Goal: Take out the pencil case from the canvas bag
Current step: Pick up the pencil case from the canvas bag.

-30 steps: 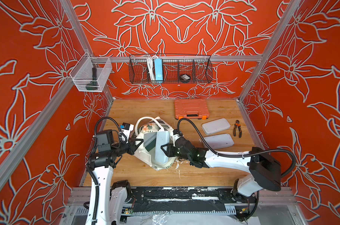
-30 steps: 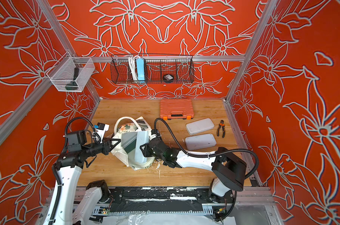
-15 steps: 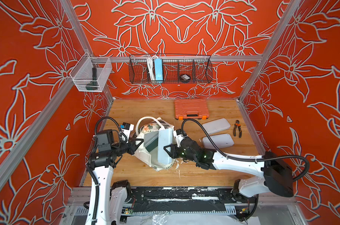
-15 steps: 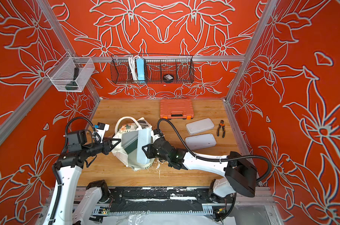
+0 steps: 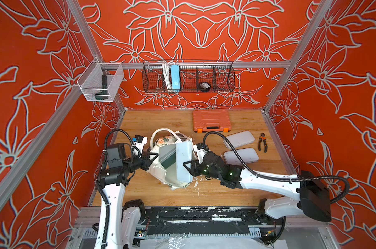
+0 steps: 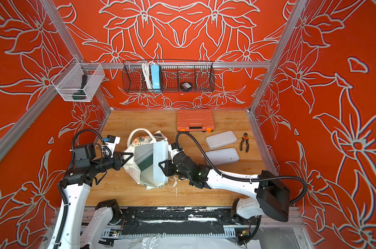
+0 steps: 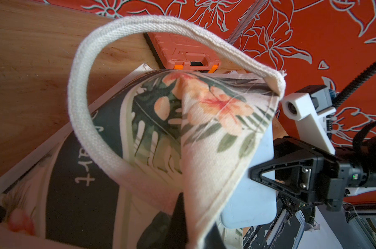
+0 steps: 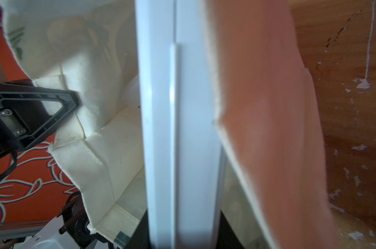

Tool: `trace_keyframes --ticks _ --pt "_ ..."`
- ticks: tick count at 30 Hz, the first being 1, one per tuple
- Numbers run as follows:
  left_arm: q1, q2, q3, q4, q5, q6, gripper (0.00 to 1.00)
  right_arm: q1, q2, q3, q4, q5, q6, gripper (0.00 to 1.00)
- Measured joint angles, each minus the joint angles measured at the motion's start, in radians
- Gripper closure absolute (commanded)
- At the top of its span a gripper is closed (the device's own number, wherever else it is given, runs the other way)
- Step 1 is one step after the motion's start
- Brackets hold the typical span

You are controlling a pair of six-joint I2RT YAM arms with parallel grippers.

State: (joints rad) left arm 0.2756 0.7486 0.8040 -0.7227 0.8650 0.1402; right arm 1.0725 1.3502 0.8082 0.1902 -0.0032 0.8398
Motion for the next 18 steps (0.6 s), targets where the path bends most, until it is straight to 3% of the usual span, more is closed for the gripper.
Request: trace_keyframes --ticks 18 --pt "0.001 -0.001 0.000 0.059 -0.105 -0.056 1.00 -0.020 -0.034 -0.003 0.077 -0.050 -0.020 0.95"
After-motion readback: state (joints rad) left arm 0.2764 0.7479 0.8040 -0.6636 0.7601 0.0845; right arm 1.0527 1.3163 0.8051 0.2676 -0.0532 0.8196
